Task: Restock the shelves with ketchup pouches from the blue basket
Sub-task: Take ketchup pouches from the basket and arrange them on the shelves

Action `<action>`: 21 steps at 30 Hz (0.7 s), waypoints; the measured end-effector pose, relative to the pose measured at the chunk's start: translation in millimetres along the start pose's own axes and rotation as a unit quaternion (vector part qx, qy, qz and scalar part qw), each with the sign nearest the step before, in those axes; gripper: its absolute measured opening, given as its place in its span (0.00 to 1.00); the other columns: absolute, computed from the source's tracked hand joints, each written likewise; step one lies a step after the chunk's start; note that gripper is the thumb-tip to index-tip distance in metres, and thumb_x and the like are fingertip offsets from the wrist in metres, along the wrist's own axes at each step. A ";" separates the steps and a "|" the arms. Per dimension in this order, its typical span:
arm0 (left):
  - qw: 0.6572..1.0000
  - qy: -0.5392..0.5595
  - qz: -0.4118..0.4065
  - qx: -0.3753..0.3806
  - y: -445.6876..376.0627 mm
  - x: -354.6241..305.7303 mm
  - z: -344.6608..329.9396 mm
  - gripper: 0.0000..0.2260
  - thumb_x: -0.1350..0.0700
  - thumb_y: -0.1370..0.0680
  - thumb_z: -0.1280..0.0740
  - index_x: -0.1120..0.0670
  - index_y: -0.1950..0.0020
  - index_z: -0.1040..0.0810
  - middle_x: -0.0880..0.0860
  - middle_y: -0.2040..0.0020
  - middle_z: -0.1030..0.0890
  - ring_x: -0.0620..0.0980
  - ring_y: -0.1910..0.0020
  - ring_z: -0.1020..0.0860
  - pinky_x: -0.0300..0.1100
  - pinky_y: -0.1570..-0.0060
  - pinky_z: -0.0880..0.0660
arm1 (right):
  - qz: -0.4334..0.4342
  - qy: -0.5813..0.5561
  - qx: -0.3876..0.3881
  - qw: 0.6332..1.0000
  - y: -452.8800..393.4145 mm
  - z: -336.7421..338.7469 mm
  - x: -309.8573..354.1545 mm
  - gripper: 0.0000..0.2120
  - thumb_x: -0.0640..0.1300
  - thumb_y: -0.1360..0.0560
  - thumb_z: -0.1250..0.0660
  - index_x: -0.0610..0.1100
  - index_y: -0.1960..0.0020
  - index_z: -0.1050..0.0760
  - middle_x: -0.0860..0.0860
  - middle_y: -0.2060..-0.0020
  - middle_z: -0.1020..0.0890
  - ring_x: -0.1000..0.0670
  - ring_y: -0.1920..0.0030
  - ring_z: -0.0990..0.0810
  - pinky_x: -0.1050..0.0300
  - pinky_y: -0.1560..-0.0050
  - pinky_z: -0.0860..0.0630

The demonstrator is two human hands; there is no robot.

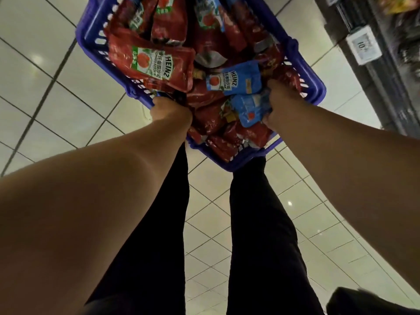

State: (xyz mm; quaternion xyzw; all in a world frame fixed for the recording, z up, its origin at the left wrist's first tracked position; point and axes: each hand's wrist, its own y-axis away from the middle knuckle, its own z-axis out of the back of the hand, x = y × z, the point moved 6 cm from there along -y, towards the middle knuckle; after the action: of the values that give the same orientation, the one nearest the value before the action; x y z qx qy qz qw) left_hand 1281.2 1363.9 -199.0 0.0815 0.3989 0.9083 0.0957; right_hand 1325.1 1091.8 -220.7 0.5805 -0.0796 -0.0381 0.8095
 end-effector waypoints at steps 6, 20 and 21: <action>0.994 0.059 0.036 0.085 20.4 8.4 7.5 0.10 0.58 0.22 0.33 0.56 0.42 0.29 0.57 0.50 0.20 0.57 0.61 0.15 0.50 0.68 0.16 | -0.007 -0.056 0.026 0.998 31.3 17.3 12.0 0.12 0.46 0.20 0.32 0.43 0.61 0.26 0.51 0.80 0.23 0.55 0.82 0.26 0.66 0.78 0.30; 0.902 0.082 -0.088 0.415 204.5 -7.5 112.7 0.10 0.61 0.20 0.34 0.49 0.42 0.23 0.55 0.43 0.16 0.54 0.45 0.17 0.55 0.42 0.21 | 0.108 -0.078 0.141 0.981 231.3 90.6 41.2 0.19 0.52 0.19 0.34 0.39 0.38 0.21 0.42 0.46 0.15 0.41 0.48 0.15 0.45 0.46 0.18; 0.892 0.101 -0.110 0.427 223.1 -14.9 124.8 0.11 0.62 0.20 0.34 0.49 0.41 0.23 0.55 0.44 0.15 0.54 0.44 0.16 0.56 0.42 0.20 | 0.114 -0.093 0.149 0.978 251.0 98.5 46.4 0.19 0.54 0.19 0.35 0.40 0.40 0.20 0.44 0.52 0.14 0.43 0.54 0.14 0.48 0.52 0.17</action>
State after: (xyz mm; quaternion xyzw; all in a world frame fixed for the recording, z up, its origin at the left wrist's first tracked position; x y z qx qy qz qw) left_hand 1299.4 1300.8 48.5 -0.0217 0.7620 0.6377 0.1106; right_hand 1346.1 1073.8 51.4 0.6754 -0.2245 0.0126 0.7024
